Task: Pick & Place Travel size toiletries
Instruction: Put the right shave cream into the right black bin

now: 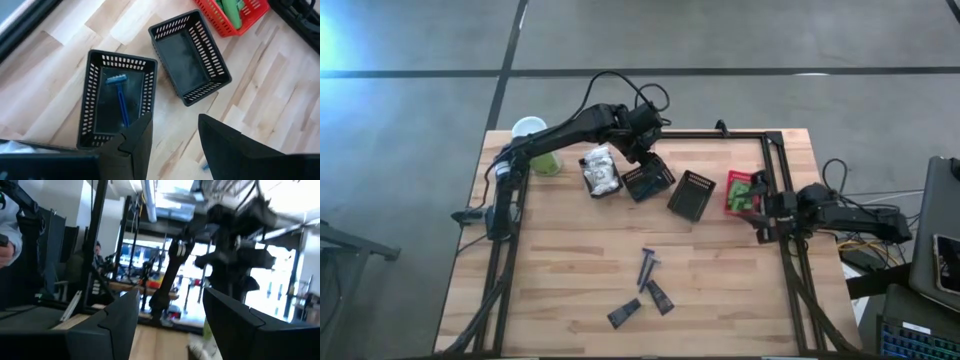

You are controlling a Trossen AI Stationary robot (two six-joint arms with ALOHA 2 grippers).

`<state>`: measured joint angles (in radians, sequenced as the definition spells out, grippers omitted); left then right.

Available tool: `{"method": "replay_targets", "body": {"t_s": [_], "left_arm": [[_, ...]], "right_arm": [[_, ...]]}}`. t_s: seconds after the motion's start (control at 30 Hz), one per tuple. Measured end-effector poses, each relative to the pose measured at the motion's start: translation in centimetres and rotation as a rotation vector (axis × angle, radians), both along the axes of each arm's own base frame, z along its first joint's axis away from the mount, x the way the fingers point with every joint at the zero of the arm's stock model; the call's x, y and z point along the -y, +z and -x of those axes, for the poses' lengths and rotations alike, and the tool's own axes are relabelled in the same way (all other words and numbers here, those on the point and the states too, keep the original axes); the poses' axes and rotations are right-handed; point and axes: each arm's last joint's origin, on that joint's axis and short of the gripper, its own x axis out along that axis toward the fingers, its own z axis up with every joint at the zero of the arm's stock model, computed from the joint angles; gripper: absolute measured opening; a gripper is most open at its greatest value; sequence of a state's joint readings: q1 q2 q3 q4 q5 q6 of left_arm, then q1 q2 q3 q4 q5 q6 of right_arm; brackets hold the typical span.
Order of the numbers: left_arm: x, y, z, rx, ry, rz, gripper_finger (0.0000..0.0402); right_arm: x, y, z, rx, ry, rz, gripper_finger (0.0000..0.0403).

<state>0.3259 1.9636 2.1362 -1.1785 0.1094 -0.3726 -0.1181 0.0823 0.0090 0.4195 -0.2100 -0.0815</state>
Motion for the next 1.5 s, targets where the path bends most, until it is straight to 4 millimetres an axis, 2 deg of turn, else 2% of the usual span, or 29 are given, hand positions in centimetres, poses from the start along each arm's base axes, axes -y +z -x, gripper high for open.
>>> {"method": "replay_targets", "body": {"t_s": [0.2,0.3,0.4,0.57,0.73,0.97,1.07,1.13,1.2,1.33,1.43,1.5], "left_arm": [[0.8,-0.8,0.0,-0.061,0.018,0.018,0.0163],[1.5,-1.3,-0.1,-0.124,0.106,-0.082,0.0163],[2.8,-2.6,-0.1,-0.207,0.139,-0.128,0.0163],[5.4,-4.4,-0.5,-0.247,0.217,-0.023,0.0163],[6.5,-4.4,-0.6,-0.238,0.244,0.017,0.0163],[6.8,-4.0,-1.3,-0.158,0.192,0.124,0.0163],[6.6,-2.9,-1.1,-0.087,0.123,0.159,0.0163],[6.4,-1.2,-0.4,-0.009,-0.009,0.064,0.0163],[6.1,1.4,1.2,0.072,-0.12,-0.05,0.0163],[5.9,5.6,5.2,0.188,-0.067,-0.137,0.0163],[6.0,6.8,8.3,0.243,-0.079,-0.236,0.0163],[6.5,6.8,10.7,0.297,-0.126,-0.308,0.0163]], "right_arm": [[0.0,0.2,0.2,0.019,0.015,-0.038,0.0208],[0.0,0.2,0.2,0.011,0.037,-0.096,0.0206],[0.0,0.1,0.1,-0.003,0.056,-0.153,0.0206],[0.0,0.0,0.0,-0.022,0.071,-0.201,0.0216],[0.0,-0.1,-0.1,-0.026,0.065,-0.184,0.0229],[0.0,-0.1,-0.1,-0.027,0.063,-0.18,0.0251],[0.0,-0.1,-0.1,-0.027,0.063,-0.18,0.0259],[0.0,-0.1,-0.1,-0.029,0.063,-0.181,0.0265],[0.0,-0.1,-0.1,-0.031,0.063,-0.183,0.027],[0.0,-0.1,-0.1,-0.035,0.062,-0.182,0.0281],[0.0,-0.2,-0.1,-0.043,0.062,-0.187,0.0289],[0.0,-0.2,-0.2,-0.047,0.06,-0.183,0.0294]]}}
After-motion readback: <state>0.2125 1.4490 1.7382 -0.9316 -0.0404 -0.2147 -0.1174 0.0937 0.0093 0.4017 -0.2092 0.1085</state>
